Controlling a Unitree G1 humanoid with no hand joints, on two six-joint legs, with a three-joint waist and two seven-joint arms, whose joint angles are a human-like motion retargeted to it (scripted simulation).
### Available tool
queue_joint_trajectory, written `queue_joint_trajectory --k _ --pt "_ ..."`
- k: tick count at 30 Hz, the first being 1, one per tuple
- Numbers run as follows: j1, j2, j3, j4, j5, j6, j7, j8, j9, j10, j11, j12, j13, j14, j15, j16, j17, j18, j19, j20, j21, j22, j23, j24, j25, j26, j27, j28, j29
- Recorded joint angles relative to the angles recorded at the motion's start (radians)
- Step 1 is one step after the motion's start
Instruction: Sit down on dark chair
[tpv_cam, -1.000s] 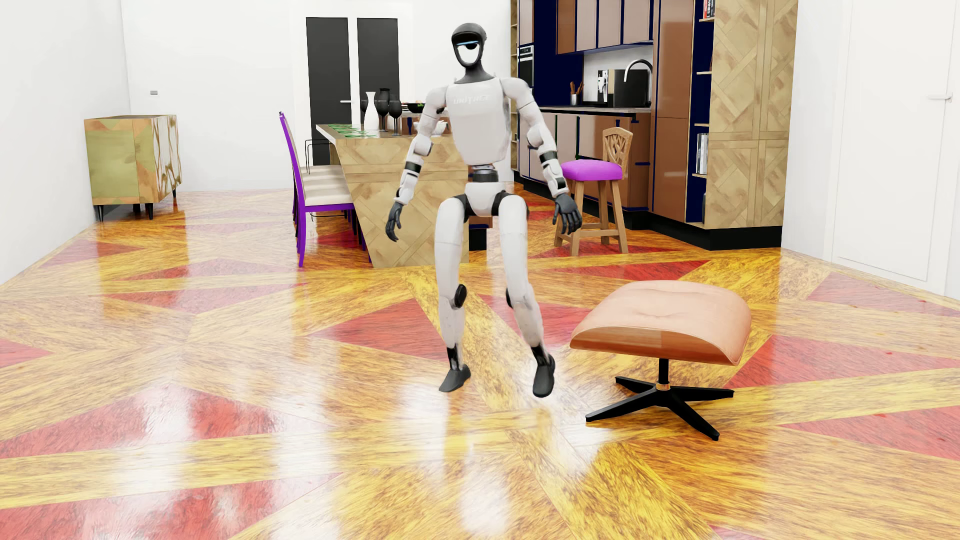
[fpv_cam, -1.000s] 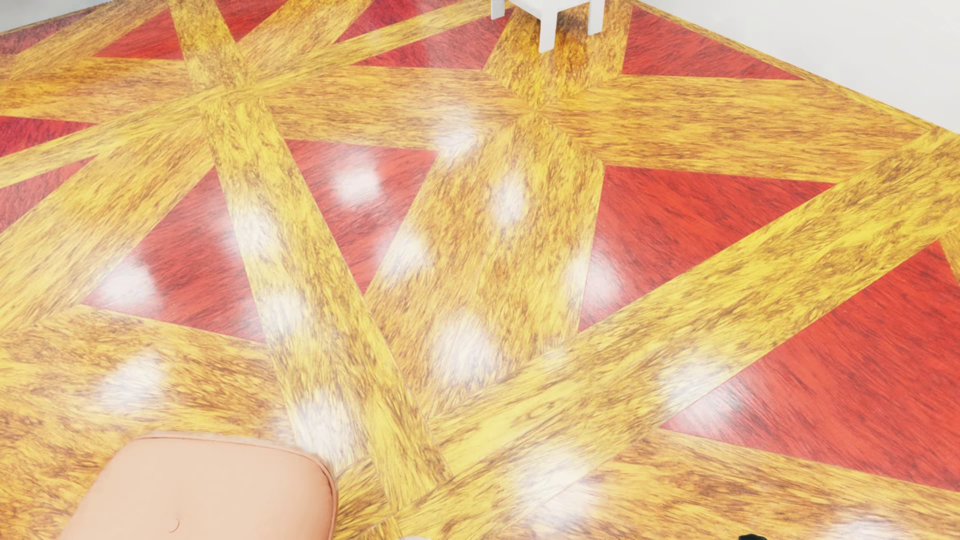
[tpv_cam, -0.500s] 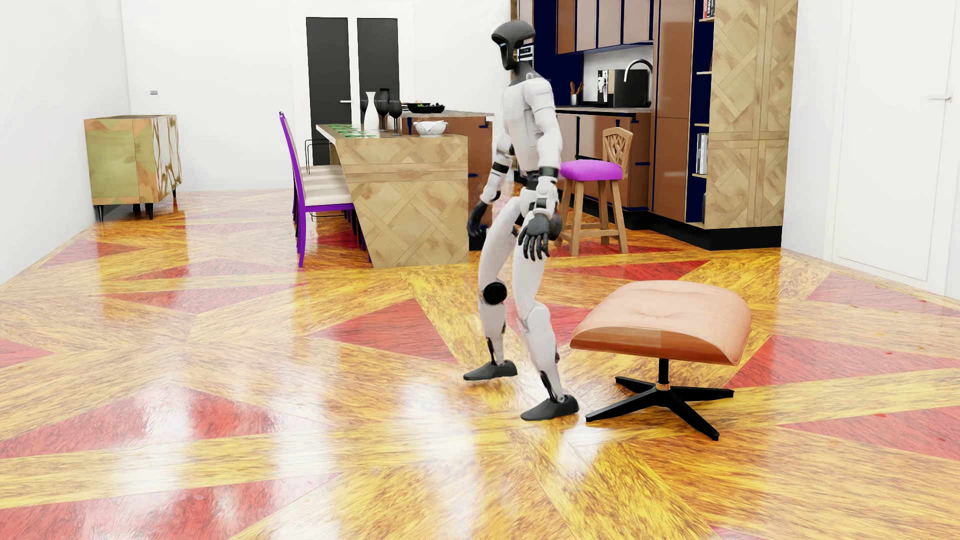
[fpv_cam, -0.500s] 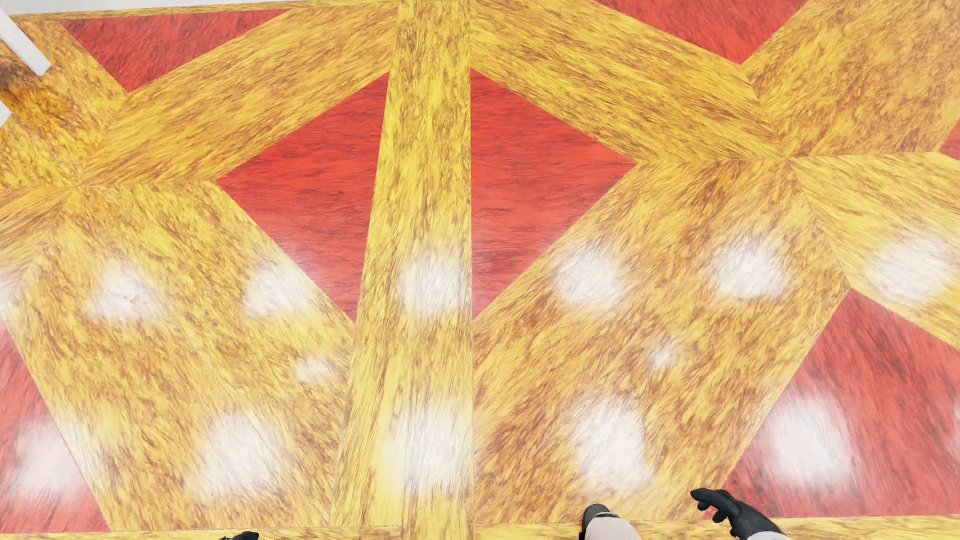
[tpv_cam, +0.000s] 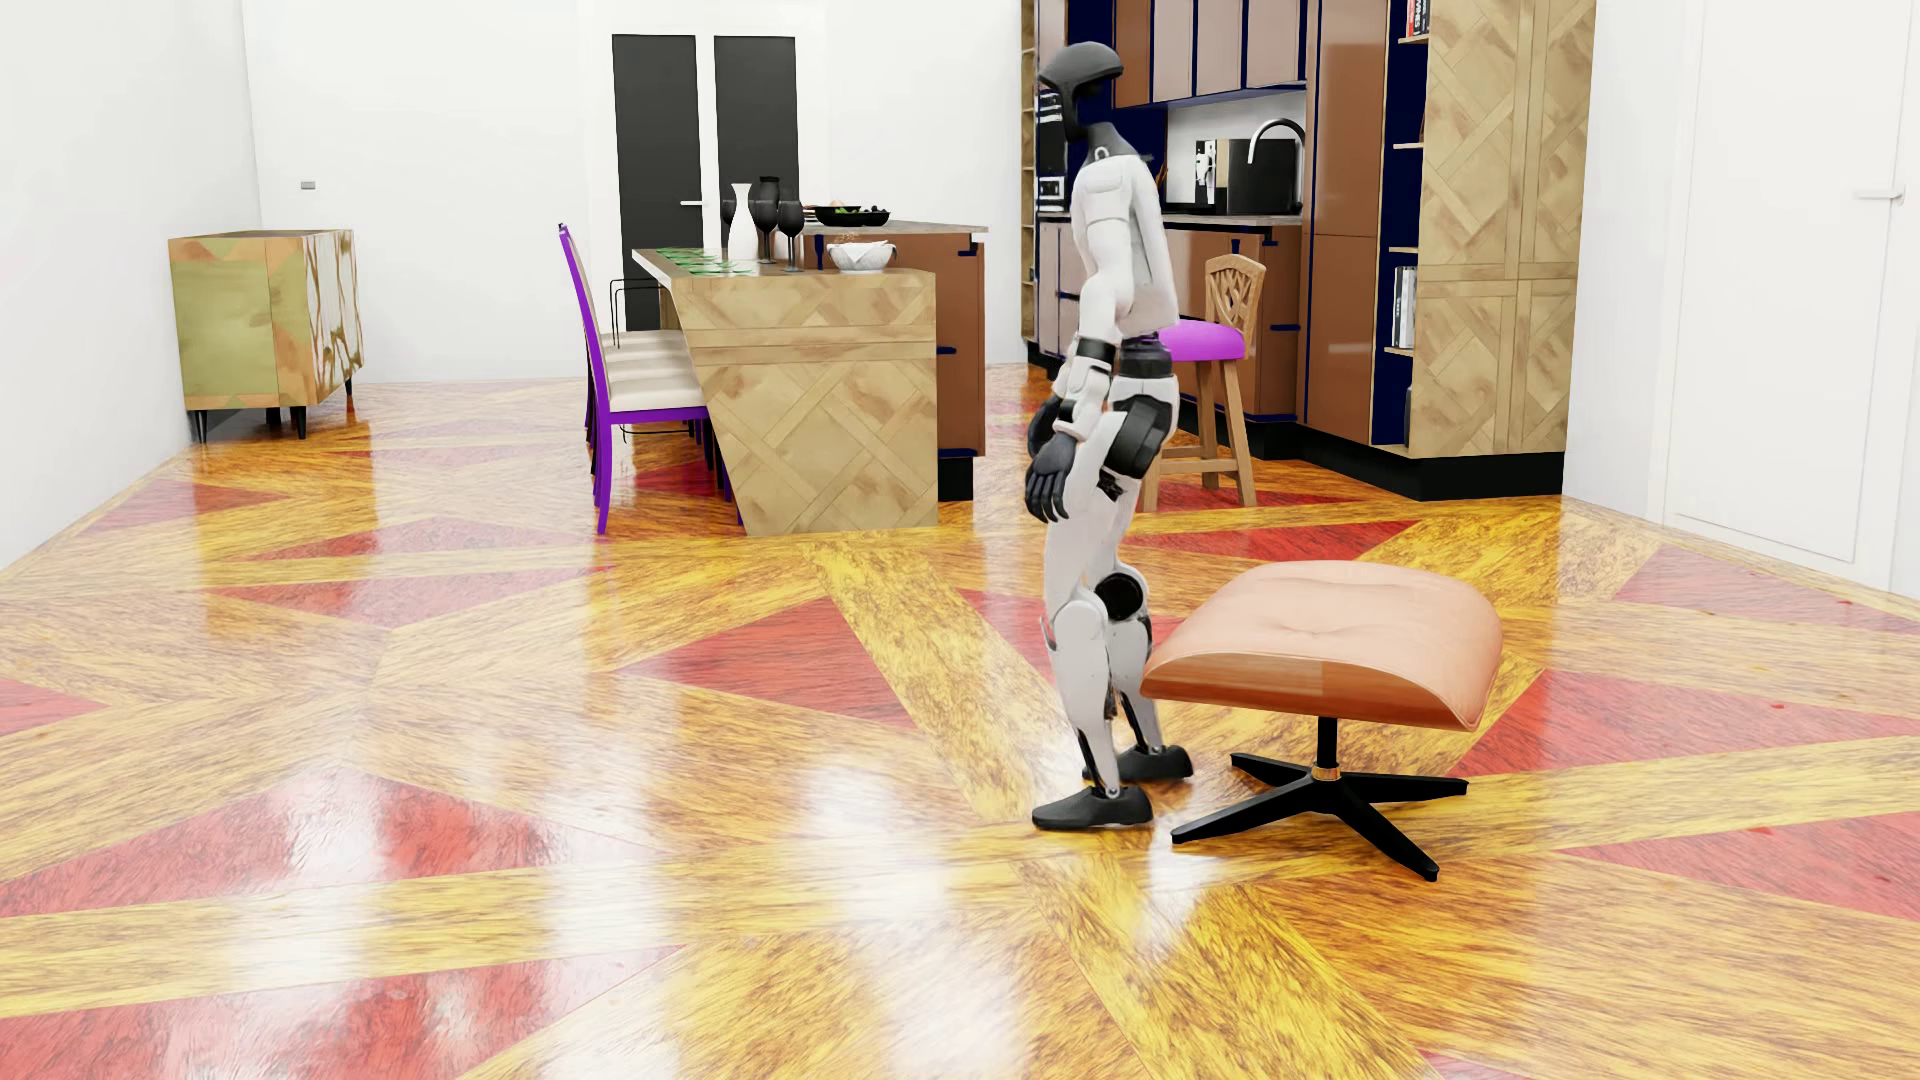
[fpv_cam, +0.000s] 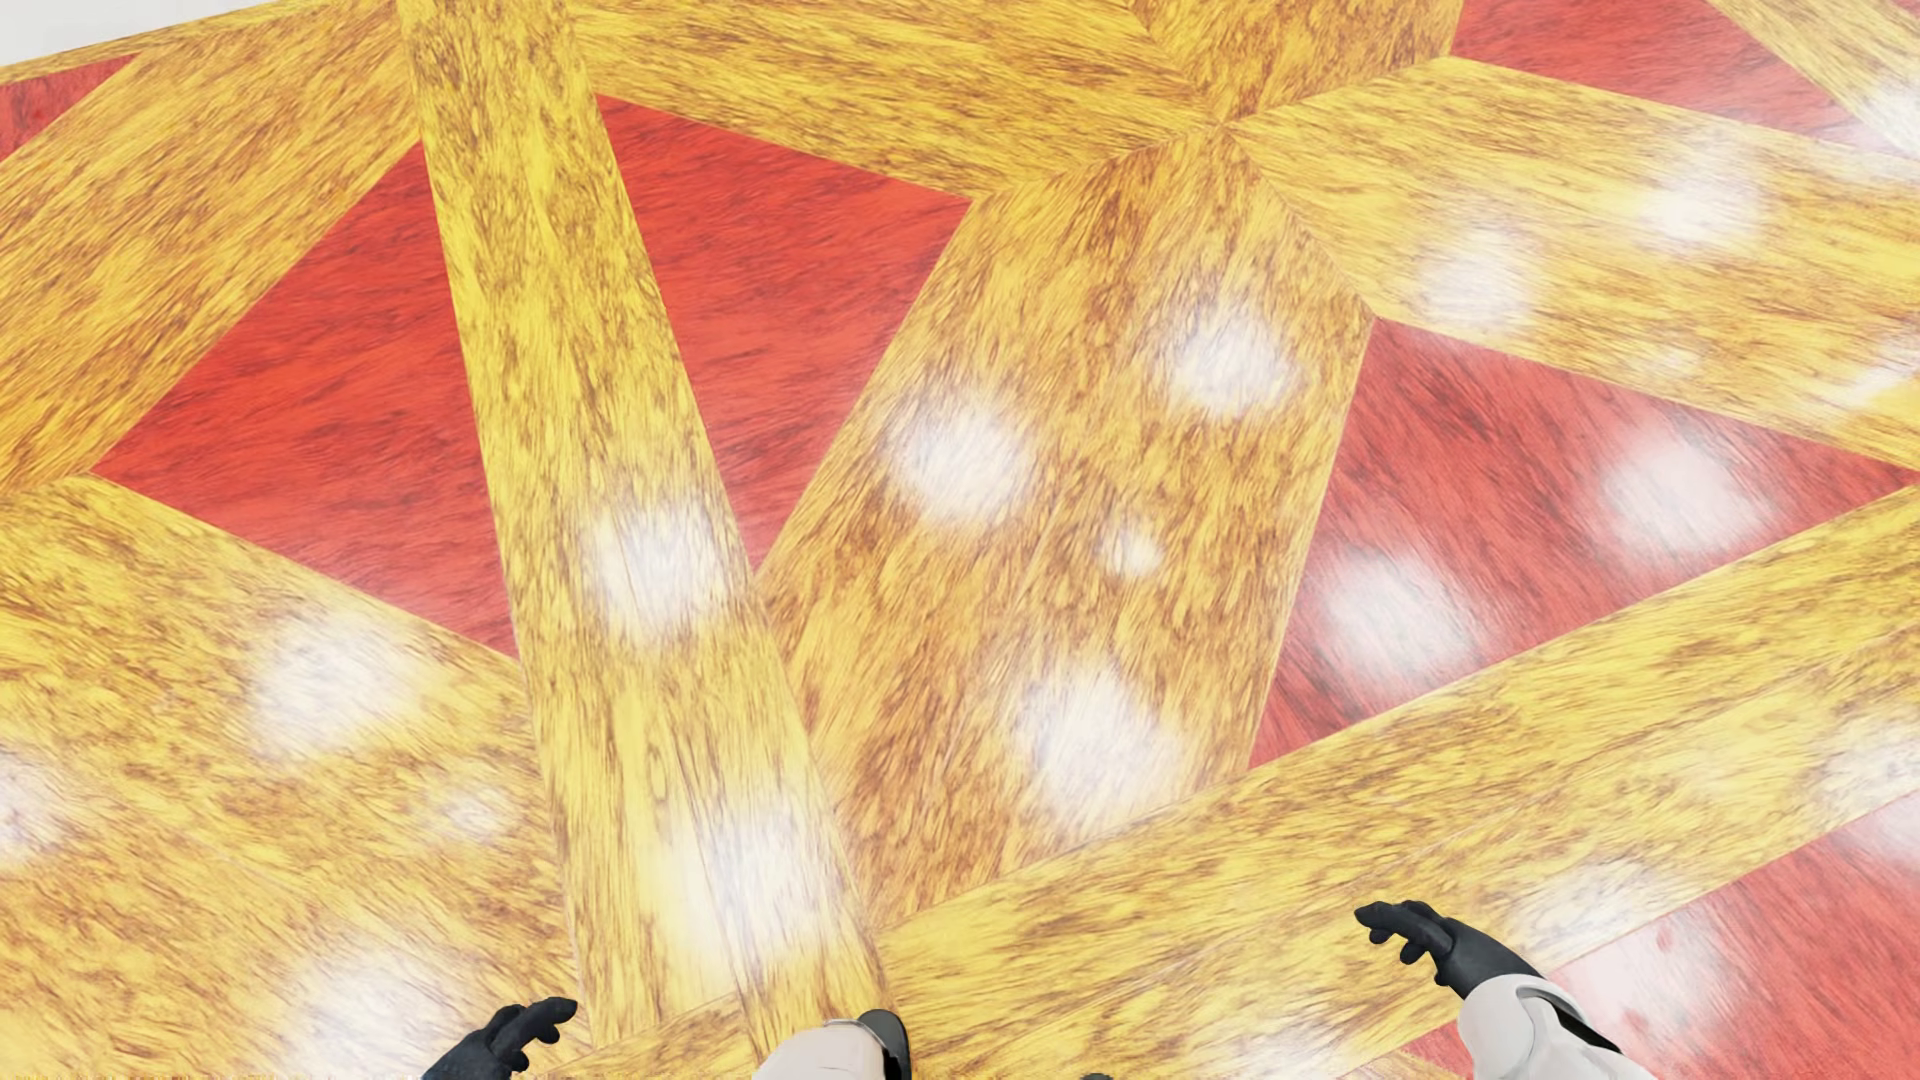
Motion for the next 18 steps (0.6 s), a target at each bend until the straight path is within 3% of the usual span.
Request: queue_joint_trajectory --k 2,5,8,10,12,13,18 --pt "-0.081 -0.048 -0.003 0.017 0.010 0.003 -0.038 0.008 0.027 0.122 0.076 -0.024 -0.023 -0.019 -0.033 0.007 -0.008 -0.013 -0.005 0.001 -0.003 -0.027 -0.016 0.027 -0.018 0.005 -0.004 -0.011 -0.003" --pt "-0.163 -0.150 0.003 -0.003 0.007 -0.006 -0.114 0.029 0.063 0.279 0.219 -0.069 -0.057 -0.051 -0.077 0.011 -0.015 -0.016 0.006 -0.030 0.007 -0.038 -0.018 0.042 -0.001 0.021 0.007 -0.034 -0.015" --pt "-0.220 -0.271 -0.006 -0.011 -0.006 0.008 -0.118 0.044 0.100 0.360 0.353 -0.124 -0.120 -0.043 -0.106 0.002 -0.031 -0.043 0.025 -0.037 0.037 -0.053 -0.034 0.054 -0.004 0.023 0.005 -0.038 -0.016" --pt "-0.248 -0.360 -0.022 -0.013 0.000 0.014 -0.110 0.065 0.127 0.364 0.462 -0.165 -0.174 -0.107 -0.139 0.006 -0.025 0.008 0.001 -0.036 0.050 -0.070 -0.039 0.070 -0.007 0.017 -0.011 -0.029 -0.031" --pt "-0.349 -0.453 -0.026 -0.022 -0.001 0.019 -0.129 0.085 0.167 0.490 0.584 -0.227 -0.225 -0.137 -0.177 0.006 -0.026 0.008 -0.007 -0.048 0.061 -0.080 -0.057 0.097 -0.007 0.013 -0.019 -0.048 -0.039" --pt "-0.415 -0.522 -0.020 -0.013 0.004 0.005 -0.151 0.099 0.140 0.552 0.648 -0.226 -0.225 -0.157 -0.209 0.016 -0.008 0.045 -0.021 -0.066 0.010 -0.105 -0.055 0.022 -0.005 0.054 0.000 -0.024 -0.015" --pt "-0.616 -0.719 -0.022 -0.003 -0.004 0.000 -0.179 0.119 0.190 0.772 0.855 -0.336 -0.327 -0.224 -0.257 0.029 0.027 0.049 -0.005 -0.101 0.032 -0.131 -0.051 0.028 0.003 0.063 0.001 -0.019 -0.023"
